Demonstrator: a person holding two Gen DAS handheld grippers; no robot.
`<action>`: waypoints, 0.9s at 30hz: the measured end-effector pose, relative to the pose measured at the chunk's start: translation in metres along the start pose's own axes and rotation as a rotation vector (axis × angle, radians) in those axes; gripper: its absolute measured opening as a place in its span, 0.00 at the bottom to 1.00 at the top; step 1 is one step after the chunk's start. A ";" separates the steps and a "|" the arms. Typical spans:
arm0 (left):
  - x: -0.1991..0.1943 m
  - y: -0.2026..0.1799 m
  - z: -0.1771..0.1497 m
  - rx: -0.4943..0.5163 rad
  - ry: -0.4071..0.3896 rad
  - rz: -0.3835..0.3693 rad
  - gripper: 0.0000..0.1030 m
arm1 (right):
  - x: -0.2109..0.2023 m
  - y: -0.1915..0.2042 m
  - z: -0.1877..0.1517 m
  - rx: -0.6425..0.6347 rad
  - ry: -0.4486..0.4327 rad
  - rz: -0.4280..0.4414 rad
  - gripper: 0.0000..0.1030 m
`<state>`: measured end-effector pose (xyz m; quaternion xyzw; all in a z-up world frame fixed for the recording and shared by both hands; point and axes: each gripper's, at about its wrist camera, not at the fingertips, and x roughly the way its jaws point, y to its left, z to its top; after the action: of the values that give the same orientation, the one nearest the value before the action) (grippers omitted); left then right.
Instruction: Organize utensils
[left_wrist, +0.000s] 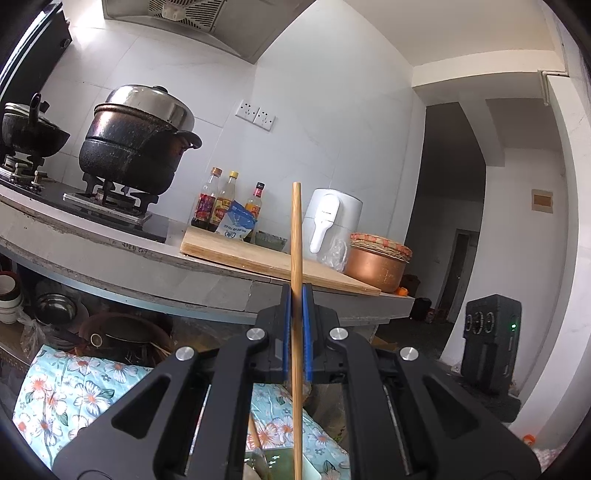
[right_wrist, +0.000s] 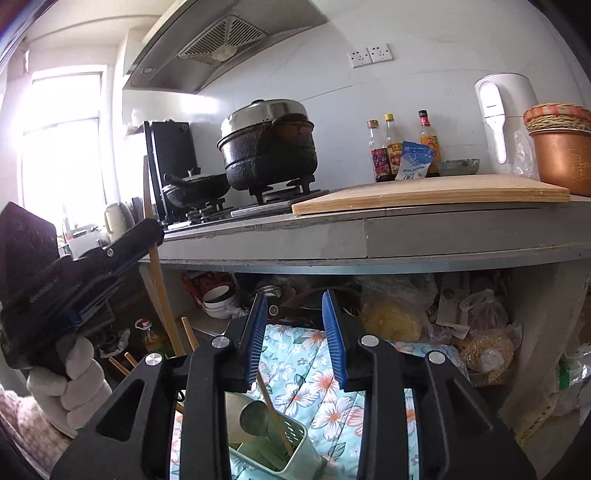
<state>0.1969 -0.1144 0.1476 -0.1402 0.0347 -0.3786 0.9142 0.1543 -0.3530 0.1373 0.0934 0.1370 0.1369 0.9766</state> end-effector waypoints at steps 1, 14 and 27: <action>0.002 -0.001 -0.001 0.010 -0.003 0.006 0.05 | -0.007 -0.004 -0.001 0.015 -0.004 -0.002 0.31; 0.040 -0.017 -0.044 0.114 0.004 0.091 0.05 | -0.066 -0.052 -0.050 0.206 0.033 -0.102 0.31; 0.035 -0.011 -0.072 0.117 0.055 0.156 0.19 | -0.083 -0.066 -0.073 0.274 0.060 -0.136 0.31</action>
<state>0.2017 -0.1632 0.0829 -0.0732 0.0486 -0.3114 0.9462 0.0716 -0.4294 0.0736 0.2122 0.1894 0.0531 0.9572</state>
